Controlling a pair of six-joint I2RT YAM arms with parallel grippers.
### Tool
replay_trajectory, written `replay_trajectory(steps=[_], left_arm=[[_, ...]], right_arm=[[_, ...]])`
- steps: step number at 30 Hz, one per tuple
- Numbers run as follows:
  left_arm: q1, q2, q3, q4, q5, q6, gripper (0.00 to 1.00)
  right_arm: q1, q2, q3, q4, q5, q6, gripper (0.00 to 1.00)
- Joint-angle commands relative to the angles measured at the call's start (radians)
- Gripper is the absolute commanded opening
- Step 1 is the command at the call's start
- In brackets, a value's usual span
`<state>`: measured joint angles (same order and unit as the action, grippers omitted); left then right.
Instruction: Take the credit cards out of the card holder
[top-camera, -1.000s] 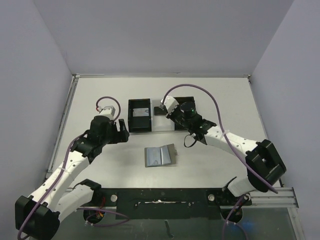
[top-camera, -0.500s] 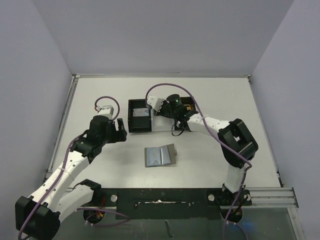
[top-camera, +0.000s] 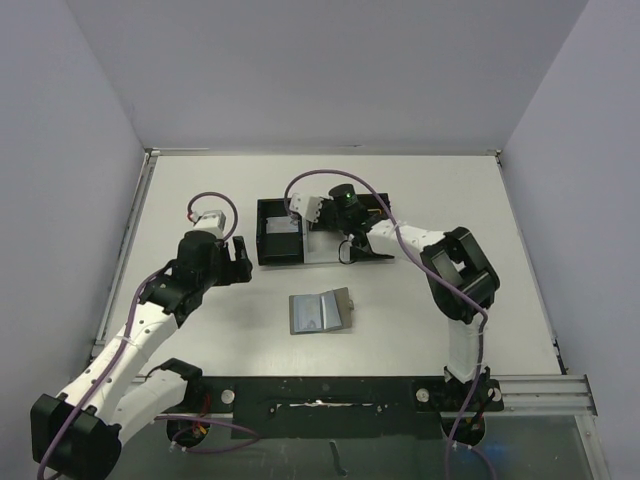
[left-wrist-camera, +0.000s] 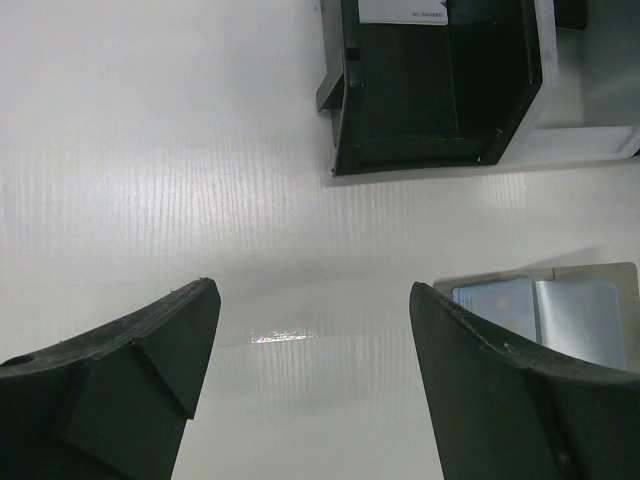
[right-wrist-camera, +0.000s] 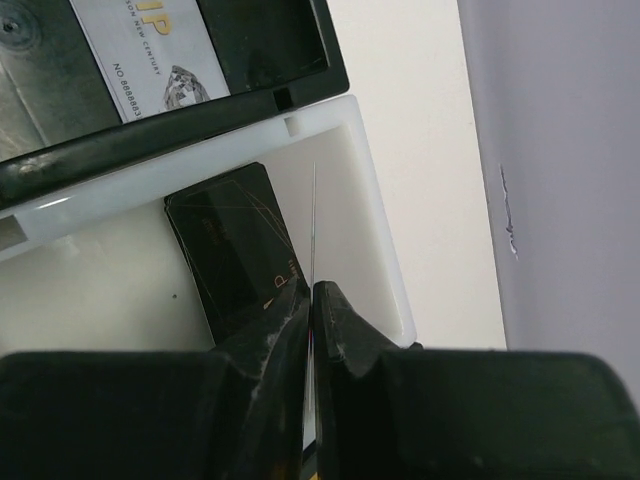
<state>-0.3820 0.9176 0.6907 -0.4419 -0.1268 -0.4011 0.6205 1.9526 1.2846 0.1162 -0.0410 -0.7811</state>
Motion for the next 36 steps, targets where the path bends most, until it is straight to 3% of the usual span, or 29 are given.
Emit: replay_trajectory(steps=[1, 10, 22, 36], left_arm=[[0.011, 0.001, 0.028, 0.044, 0.016, 0.021, 0.77], [0.014, 0.009, 0.027, 0.043, 0.020, 0.024, 0.77], [0.018, 0.039, 0.029, 0.043, 0.037, 0.027, 0.77], [0.020, 0.064, 0.029, 0.043, 0.053, 0.030, 0.77]], right_arm=[[-0.002, 0.035, 0.056, 0.004, 0.031, -0.055, 0.07], [0.010, 0.104, 0.077, 0.013, 0.096, -0.073, 0.13], [0.014, 0.059, 0.039, 0.016, 0.125, -0.053, 0.56], [0.011, 0.019, 0.039, 0.015, 0.103, -0.040, 0.67]])
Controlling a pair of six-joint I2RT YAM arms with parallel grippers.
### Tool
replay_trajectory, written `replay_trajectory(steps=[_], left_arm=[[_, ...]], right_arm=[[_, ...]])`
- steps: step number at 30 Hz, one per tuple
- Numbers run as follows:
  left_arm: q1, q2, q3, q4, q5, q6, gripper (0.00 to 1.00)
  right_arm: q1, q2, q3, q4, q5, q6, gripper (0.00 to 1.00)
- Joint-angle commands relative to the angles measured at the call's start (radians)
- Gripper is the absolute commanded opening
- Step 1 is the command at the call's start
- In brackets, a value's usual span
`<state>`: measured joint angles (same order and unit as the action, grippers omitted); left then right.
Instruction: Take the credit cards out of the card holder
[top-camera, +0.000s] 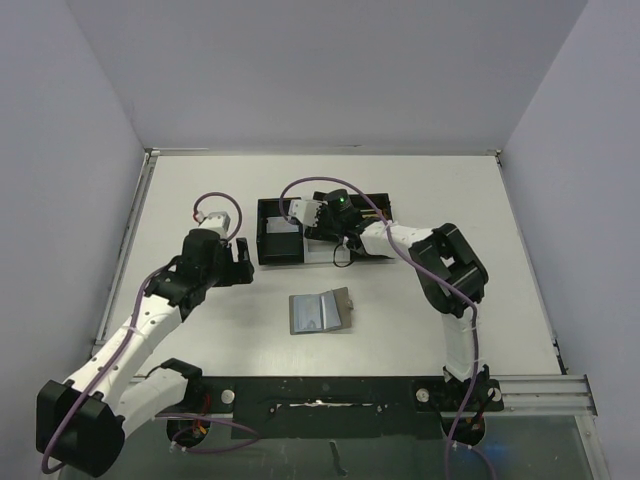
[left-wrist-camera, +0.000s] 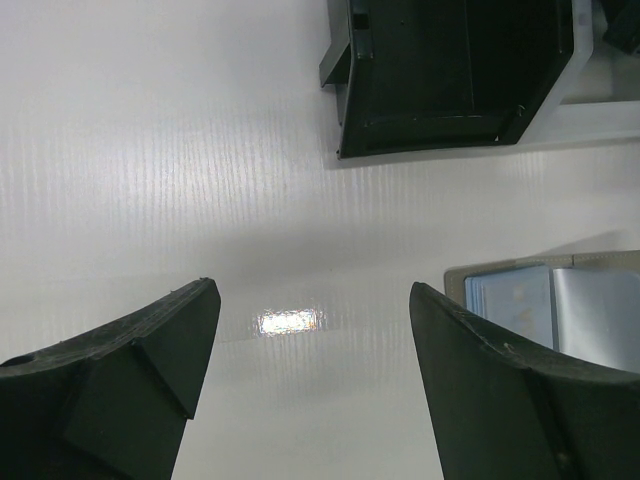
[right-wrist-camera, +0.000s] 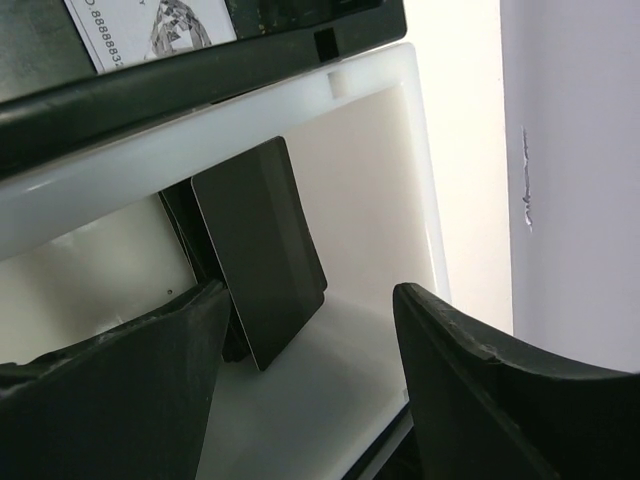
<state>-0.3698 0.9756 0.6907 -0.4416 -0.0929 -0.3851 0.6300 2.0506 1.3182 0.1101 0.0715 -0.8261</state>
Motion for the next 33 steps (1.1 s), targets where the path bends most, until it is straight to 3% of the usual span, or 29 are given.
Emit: replay_trajectory(steps=[1, 24, 29, 33], left_arm=[[0.008, 0.009, 0.030, 0.042, 0.021, 0.014, 0.77], [0.008, 0.072, 0.040, 0.033, 0.044, 0.019, 0.77], [0.008, 0.070, 0.040, 0.030, 0.041, 0.019, 0.77], [0.008, 0.066, 0.041, 0.028, 0.035, 0.019, 0.77]], right_arm=[[0.003, -0.080, 0.006, 0.018, -0.006, -0.003, 0.67], [0.000, -0.073, 0.022, -0.007, 0.010, 0.019, 0.66], [0.000, -0.142, 0.025, 0.042, 0.007, 0.131, 0.66], [0.010, -0.270, 0.000, 0.097, 0.065, 0.344, 0.61]])
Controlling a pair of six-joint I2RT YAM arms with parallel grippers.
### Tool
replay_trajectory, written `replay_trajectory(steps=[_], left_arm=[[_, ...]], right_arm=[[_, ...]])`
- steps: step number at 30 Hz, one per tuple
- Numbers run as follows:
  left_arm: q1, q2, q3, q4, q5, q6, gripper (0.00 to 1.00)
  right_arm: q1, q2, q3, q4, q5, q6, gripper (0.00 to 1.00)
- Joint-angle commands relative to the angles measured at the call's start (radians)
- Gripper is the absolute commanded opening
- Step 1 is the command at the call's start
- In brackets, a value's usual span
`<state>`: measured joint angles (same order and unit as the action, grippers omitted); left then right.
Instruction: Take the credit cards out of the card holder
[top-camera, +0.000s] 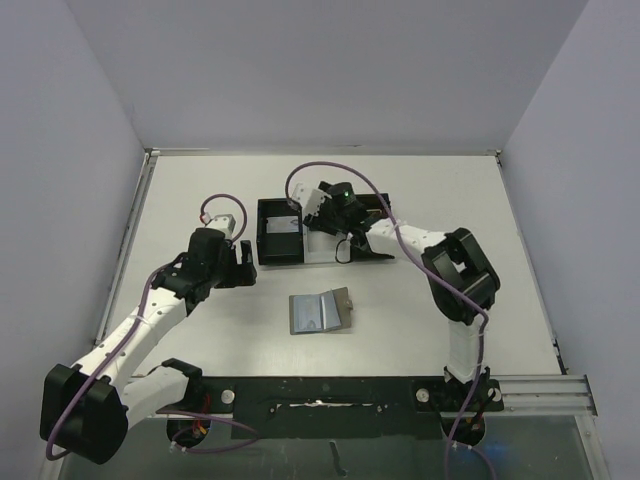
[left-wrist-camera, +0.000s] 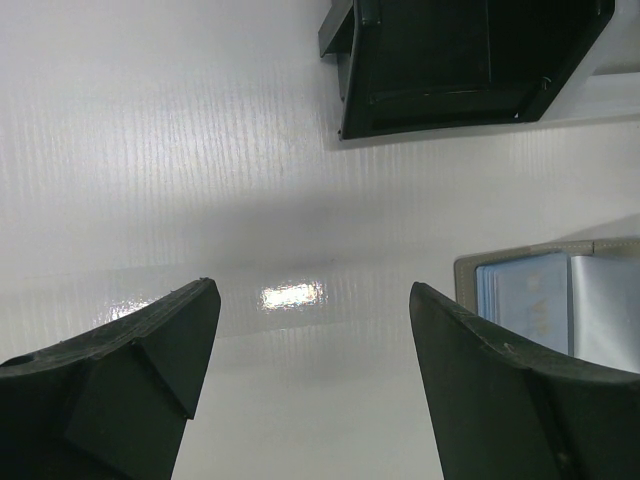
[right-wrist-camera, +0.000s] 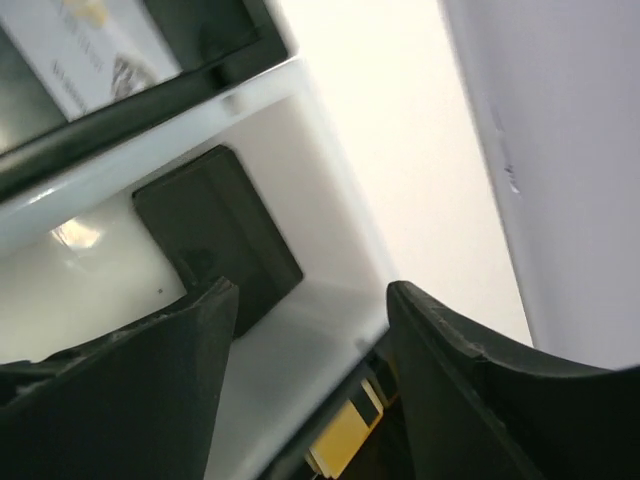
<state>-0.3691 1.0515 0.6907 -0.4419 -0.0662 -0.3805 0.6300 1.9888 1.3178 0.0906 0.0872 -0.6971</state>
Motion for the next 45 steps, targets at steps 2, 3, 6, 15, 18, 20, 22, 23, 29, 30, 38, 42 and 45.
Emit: replay_trajectory(steps=[2, 3, 6, 15, 18, 20, 22, 23, 29, 30, 38, 42, 45], left_arm=[[0.006, -0.021, 0.042, 0.026, -0.003, 0.014, 0.77], [0.007, -0.030, 0.039, 0.026, -0.008, 0.012, 0.77], [0.011, -0.052, 0.034, 0.024, -0.031, -0.002, 0.77], [0.025, -0.087, 0.034, 0.024, -0.066, -0.016, 0.77], [0.025, -0.106, 0.030, 0.028, -0.068, -0.020, 0.77], [0.025, -0.112, 0.029, 0.027, -0.079, -0.020, 0.77], [0.025, -0.118, 0.031, 0.024, -0.089, -0.021, 0.77], [0.025, -0.122, 0.030, 0.025, -0.094, -0.021, 0.77], [0.027, -0.126, 0.029, 0.025, -0.110, -0.023, 0.77], [0.027, -0.125, 0.030, 0.021, -0.119, -0.024, 0.77], [0.028, -0.136, 0.033, 0.009, -0.162, -0.037, 0.77], [0.030, -0.137, 0.032, 0.009, -0.165, -0.037, 0.77], [0.030, -0.133, 0.033, 0.010, -0.163, -0.037, 0.77]], right_arm=[[0.015, -0.308, -0.063, 0.171, 0.131, 0.409, 0.61], [0.016, -0.362, -0.085, 0.168, 0.158, 0.497, 0.65], [0.014, -0.500, -0.123, 0.042, 0.164, 0.757, 0.74], [0.006, -0.734, -0.427, -0.043, -0.201, 1.305, 0.98], [0.062, -0.723, -0.465, -0.091, -0.188, 1.446, 0.97], [0.143, -0.719, -0.488, -0.110, -0.082, 1.511, 0.97], [0.233, -0.711, -0.502, -0.132, 0.051, 1.545, 0.98], [0.268, -0.700, -0.490, -0.168, 0.107, 1.546, 0.98], [0.439, -0.550, -0.347, -0.335, 0.369, 1.527, 0.98], [0.467, -0.518, -0.338, -0.327, 0.370, 1.522, 0.98], [0.503, -0.388, -0.280, -0.367, 0.315, 1.603, 0.86], [0.506, -0.350, -0.276, -0.439, 0.337, 1.655, 0.79], [0.503, -0.331, -0.260, -0.436, 0.332, 1.630, 0.76]])
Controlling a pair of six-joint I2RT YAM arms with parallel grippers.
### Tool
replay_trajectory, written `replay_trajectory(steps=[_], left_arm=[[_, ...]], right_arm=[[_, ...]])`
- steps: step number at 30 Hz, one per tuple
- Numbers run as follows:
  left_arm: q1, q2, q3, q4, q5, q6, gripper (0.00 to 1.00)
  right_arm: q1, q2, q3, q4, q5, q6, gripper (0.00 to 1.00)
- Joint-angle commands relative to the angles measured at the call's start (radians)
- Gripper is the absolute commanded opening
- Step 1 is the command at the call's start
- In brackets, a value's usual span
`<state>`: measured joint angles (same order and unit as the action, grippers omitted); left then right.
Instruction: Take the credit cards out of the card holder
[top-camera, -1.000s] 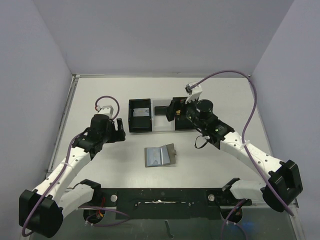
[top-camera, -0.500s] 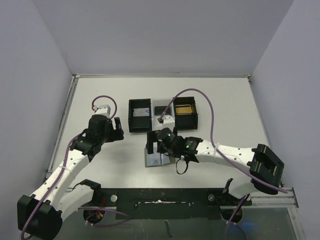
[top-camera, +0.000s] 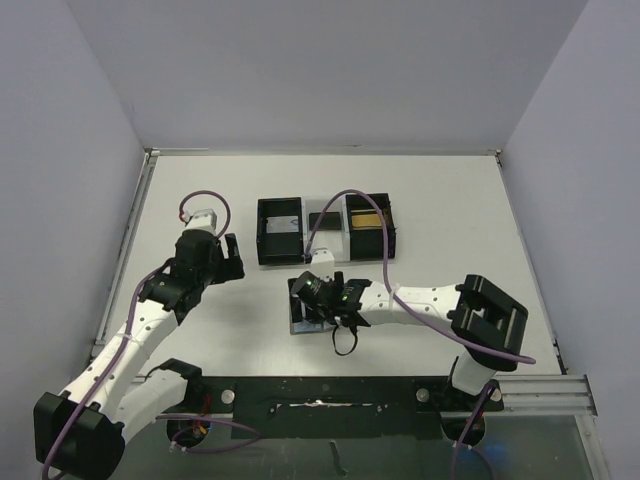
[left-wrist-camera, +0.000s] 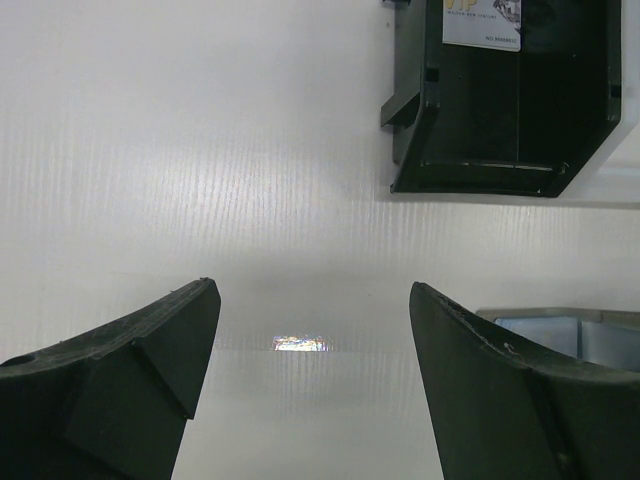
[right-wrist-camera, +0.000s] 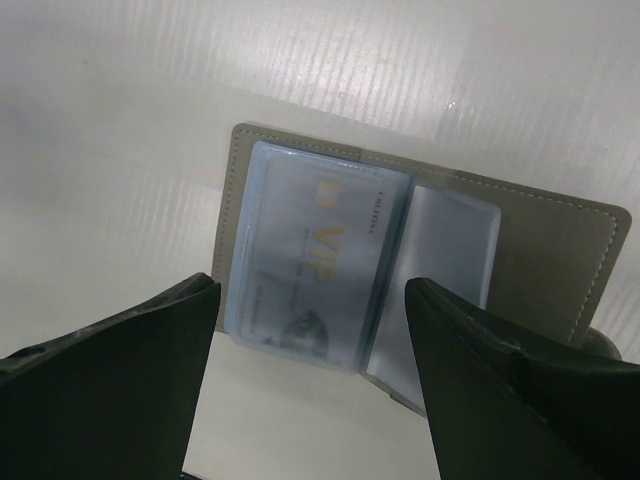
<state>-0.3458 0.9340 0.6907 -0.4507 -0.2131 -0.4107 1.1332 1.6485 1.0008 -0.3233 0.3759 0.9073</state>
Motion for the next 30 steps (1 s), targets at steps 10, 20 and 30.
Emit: replay_trajectory(steps=[10, 20, 30], left_arm=[[0.011, -0.010, 0.029, 0.026, -0.003, -0.002, 0.77], [0.012, -0.004, 0.031, 0.026, -0.003, 0.003, 0.77], [0.014, 0.004, 0.030, 0.029, 0.001, 0.004, 0.77]], right_arm=[[-0.012, 0.104, 0.154, -0.112, 0.032, 0.039, 0.70], [-0.054, 0.126, 0.125, -0.098, -0.040, 0.057, 0.58], [-0.098, 0.098, 0.047, -0.025, -0.123, 0.068, 0.36]])
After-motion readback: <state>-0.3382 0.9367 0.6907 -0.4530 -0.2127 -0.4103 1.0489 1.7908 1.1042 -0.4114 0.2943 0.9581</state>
